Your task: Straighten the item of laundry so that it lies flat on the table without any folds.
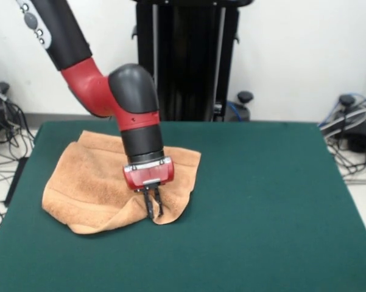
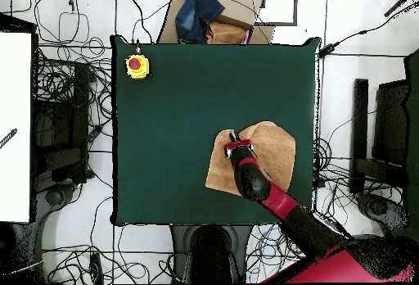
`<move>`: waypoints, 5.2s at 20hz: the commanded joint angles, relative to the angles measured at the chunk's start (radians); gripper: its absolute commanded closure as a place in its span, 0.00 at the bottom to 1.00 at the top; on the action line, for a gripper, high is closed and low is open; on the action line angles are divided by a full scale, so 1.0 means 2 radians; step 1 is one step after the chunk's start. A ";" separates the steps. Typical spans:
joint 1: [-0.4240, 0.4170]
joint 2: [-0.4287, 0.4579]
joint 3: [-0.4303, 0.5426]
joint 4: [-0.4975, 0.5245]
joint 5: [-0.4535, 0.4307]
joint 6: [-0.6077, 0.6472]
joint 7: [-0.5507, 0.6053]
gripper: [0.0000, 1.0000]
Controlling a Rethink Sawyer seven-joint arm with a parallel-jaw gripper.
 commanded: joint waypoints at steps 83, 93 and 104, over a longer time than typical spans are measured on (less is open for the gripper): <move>0.026 0.107 0.034 -0.140 -0.045 0.025 0.141 1.00; 0.003 0.094 0.044 -0.112 -0.050 0.009 0.152 1.00; -0.004 0.077 0.042 -0.093 -0.036 -0.010 0.161 1.00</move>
